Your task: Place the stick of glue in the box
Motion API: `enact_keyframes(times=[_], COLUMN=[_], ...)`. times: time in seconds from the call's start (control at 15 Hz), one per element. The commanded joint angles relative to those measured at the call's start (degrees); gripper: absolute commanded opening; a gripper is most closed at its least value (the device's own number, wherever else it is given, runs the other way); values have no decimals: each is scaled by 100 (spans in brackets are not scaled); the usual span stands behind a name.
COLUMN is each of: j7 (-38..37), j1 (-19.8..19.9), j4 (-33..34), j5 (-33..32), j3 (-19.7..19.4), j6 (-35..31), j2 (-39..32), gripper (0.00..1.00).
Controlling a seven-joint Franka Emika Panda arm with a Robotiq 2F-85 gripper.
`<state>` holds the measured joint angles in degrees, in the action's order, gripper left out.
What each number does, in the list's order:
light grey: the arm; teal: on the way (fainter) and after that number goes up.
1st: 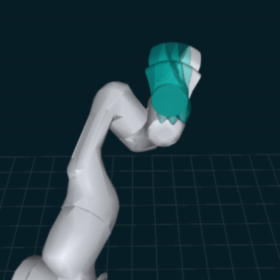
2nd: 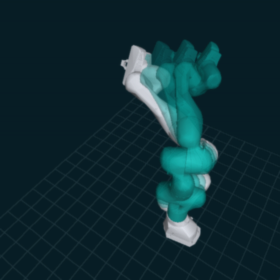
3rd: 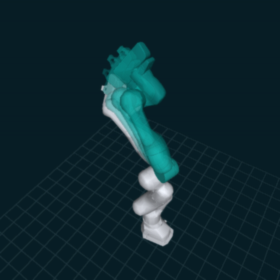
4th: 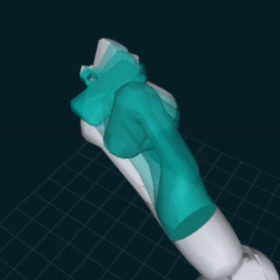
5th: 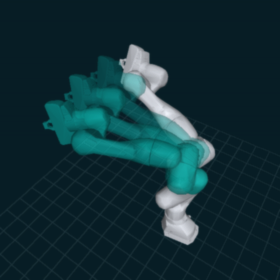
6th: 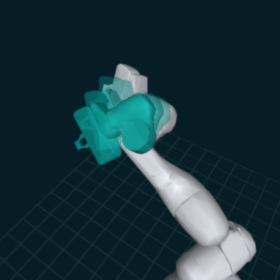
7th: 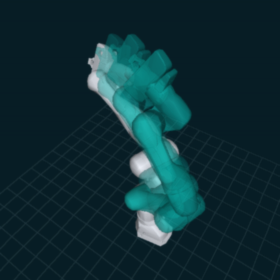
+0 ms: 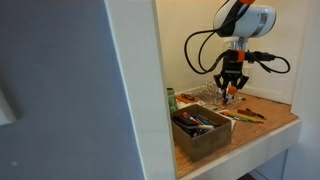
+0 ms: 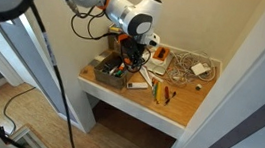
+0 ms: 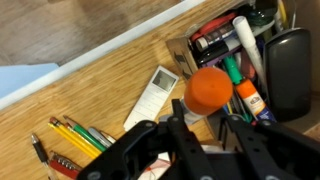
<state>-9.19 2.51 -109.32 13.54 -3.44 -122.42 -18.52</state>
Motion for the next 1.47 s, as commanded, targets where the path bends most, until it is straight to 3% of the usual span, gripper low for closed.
enact_keyframes(times=[0.0, 0.47, 0.53, 0.6, 0.93, 1.0, 1.4], j7=[232, 1022, 686, 700, 697, 436, 667], j1=[-225, -414, -387, -398, -381, -468, -504], j4=[-1055, -2162, -1798, -1871, -1862, -1889, -1647], j5=[-291, -48, -181, -181, -182, -548, -475], j3=[143, 664, 578, 616, 596, 458, 668], j6=[-1225, -4106, -3507, -3645, -3630, -3951, -4650], j2=[773, 1101, 924, 922, 903, 836, 137], gripper=[8, 8, 8, 30, 30, 8, 8])
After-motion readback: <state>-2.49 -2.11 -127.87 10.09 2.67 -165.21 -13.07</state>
